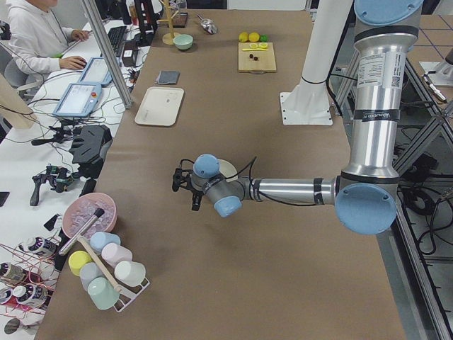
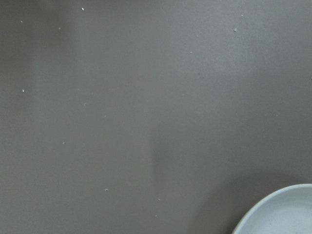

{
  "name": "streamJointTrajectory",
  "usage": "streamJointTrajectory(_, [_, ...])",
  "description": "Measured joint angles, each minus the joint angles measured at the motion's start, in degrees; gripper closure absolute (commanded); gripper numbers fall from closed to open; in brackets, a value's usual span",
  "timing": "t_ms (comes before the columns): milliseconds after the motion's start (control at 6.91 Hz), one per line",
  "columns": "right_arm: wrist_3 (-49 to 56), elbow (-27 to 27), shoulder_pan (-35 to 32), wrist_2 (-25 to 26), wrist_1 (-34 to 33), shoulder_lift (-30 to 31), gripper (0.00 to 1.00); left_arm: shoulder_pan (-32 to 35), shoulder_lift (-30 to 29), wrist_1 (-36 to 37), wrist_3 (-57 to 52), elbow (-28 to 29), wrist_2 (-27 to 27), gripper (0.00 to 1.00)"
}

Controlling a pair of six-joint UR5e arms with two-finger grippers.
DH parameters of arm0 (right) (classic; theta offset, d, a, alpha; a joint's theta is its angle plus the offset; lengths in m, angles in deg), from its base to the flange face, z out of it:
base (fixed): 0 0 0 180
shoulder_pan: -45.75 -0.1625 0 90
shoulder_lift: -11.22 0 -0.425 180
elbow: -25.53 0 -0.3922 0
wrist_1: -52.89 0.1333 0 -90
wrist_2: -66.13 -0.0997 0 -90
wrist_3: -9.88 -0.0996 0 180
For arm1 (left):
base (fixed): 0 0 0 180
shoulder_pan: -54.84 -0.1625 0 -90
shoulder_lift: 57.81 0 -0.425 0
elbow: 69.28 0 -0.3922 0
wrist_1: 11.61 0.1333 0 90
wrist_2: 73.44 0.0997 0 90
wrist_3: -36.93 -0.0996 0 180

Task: Place red cherry on plate
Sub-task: 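Move the left gripper down to the rim of the white plate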

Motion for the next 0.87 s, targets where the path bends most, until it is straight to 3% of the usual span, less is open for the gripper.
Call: streamJointTrajectory(868, [-0.03,-0.09,0.01,0.02,0.0,-0.05,0.0,-3.41,1.08,-3.35,2.51,-0.59,1.07,0.03])
